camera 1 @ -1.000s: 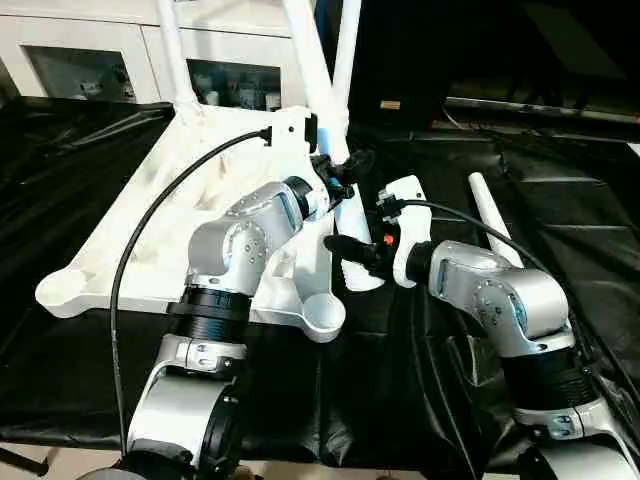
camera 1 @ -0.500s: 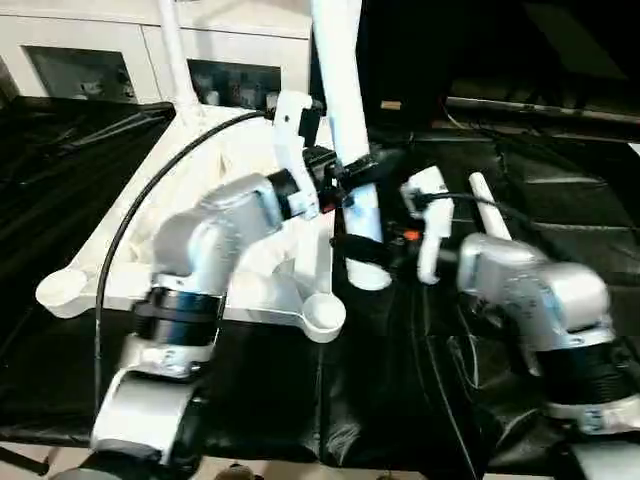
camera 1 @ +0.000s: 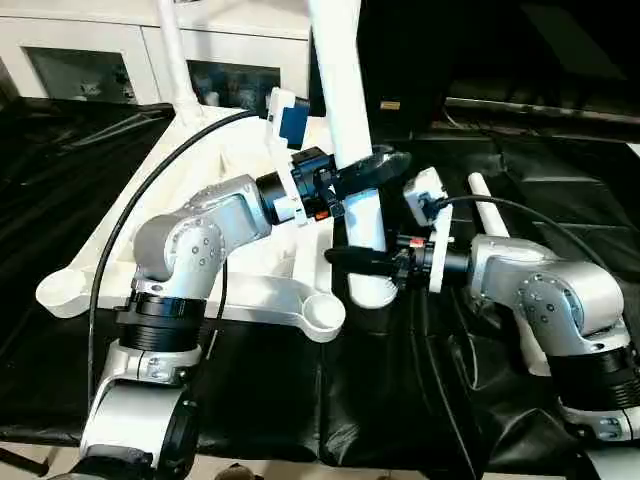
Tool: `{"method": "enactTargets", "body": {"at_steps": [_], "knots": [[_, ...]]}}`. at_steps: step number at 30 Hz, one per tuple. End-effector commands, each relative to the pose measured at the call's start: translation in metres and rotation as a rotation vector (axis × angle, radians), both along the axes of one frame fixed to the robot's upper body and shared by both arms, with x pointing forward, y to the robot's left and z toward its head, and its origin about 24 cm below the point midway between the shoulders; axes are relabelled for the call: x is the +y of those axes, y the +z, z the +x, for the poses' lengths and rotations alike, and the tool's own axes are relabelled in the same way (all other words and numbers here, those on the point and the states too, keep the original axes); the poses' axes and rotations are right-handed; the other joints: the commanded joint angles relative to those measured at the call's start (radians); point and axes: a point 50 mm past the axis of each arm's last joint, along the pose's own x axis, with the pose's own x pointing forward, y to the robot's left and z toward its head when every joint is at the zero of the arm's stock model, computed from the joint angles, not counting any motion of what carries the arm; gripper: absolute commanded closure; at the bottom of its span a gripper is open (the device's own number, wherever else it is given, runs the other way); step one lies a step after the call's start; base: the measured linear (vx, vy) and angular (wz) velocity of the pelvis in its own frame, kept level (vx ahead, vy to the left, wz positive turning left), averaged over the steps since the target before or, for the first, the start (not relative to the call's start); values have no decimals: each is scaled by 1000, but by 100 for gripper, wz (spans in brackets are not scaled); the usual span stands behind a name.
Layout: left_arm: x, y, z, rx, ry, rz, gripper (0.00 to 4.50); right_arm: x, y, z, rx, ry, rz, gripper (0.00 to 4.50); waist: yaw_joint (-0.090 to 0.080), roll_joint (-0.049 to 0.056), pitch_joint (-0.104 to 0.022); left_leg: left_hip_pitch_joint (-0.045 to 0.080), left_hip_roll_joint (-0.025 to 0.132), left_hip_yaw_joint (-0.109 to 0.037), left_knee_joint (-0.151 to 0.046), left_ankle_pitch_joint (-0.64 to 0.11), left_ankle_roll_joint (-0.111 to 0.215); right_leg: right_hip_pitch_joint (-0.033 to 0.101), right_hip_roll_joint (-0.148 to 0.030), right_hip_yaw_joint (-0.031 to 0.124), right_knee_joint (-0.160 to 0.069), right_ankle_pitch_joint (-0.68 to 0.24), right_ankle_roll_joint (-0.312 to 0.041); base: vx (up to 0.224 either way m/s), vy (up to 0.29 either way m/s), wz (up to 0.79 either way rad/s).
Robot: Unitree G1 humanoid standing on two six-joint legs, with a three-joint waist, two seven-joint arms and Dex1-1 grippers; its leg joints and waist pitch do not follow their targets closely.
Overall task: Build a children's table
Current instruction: Pick table leg
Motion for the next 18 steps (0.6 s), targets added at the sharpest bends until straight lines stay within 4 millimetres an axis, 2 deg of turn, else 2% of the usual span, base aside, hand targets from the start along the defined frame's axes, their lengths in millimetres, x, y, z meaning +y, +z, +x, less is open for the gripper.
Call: {"method": "enactTargets", "body": {"at_steps": [1, 3, 4, 6, 7, 8, 12, 13, 15, 17, 18], "knots": [[-2, 3, -3, -31, -20, 12, 261, -7, 1, -1, -3, -20, -4, 245, 2, 6, -73, 5, 39, -4, -63, -80, 7, 68, -71, 45, -69, -95, -212, 0, 0, 0], [-2, 2, 1, -34, 32, 27, 261, -7, -1, 1, -12, -46, -22, 247, 2, 7, -73, 5, 39, -4, -63, -79, 6, 68, -72, 45, -69, -96, -212, 0, 0, 0], [-2, -2, 14, 4, 153, 63, 261, -7, -6, 10, -25, -140, -55, 247, 0, 7, -73, 4, 39, -3, -62, -78, 3, 67, -71, 46, -70, -94, -210, 0, 0, 0], [-2, -5, 20, 30, 209, 76, 205, -7, -9, 15, -28, -197, -72, 248, -1, 7, -71, 4, 38, -2, -62, -84, -2, 64, -70, 45, -74, -107, -207, 0, 0, 0], [-2, -7, 27, 56, 297, 82, 191, -7, -15, 21, -24, -277, -97, 252, 0, 7, -73, 8, 35, -3, -62, -109, -16, 66, -74, 45, -80, -181, -188, 0, 0, 0], [-4, -10, 31, 67, 361, 114, 191, -6, -18, 24, -27, -322, -111, 252, -4, 4, -70, 5, 35, -4, -64, -108, -24, 65, -71, 45, -82, -188, -179, 0, 0, 0], [-4, -24, 45, 145, 618, 190, 169, 6, -25, 23, -49, -365, -137, 254, -2, 5, -77, 2, 35, -7, -62, -70, -19, 71, -70, 45, -74, -102, -168, 0, 0, 0], [-4, -24, 46, 148, 622, 191, 151, 7, -25, 23, -51, -366, -138, 255, -1, 4, -78, 2, 35, -7, -62, -62, -15, 72, -71, 45, -72, -83, -171, 0, 0, 0], [-3, -27, 49, 190, 682, 159, 149, 13, -27, 23, -52, -394, -136, 255, -3, 5, -79, -1, 34, -8, -60, -36, -1, 74, -70, 45, -66, -19, -190, 0, 0, 0], [-3, -28, 50, 216, 719, 145, 150, 17, -29, 24, -56, -419, -143, 255, -3, 6, -80, 0, 34, -7, -59, -32, 6, 73, -70, 45, -66, 2, -205, 0, 0, 0], [-3, -28, 50, 216, 719, 145, 165, 17, -29, 24, -56, -419, -143, 255, -3, 7, -80, 2, 35, -7, -60, -39, 9, 72, -71, 45, -65, 0, -210, 0, 0, 0]]}}
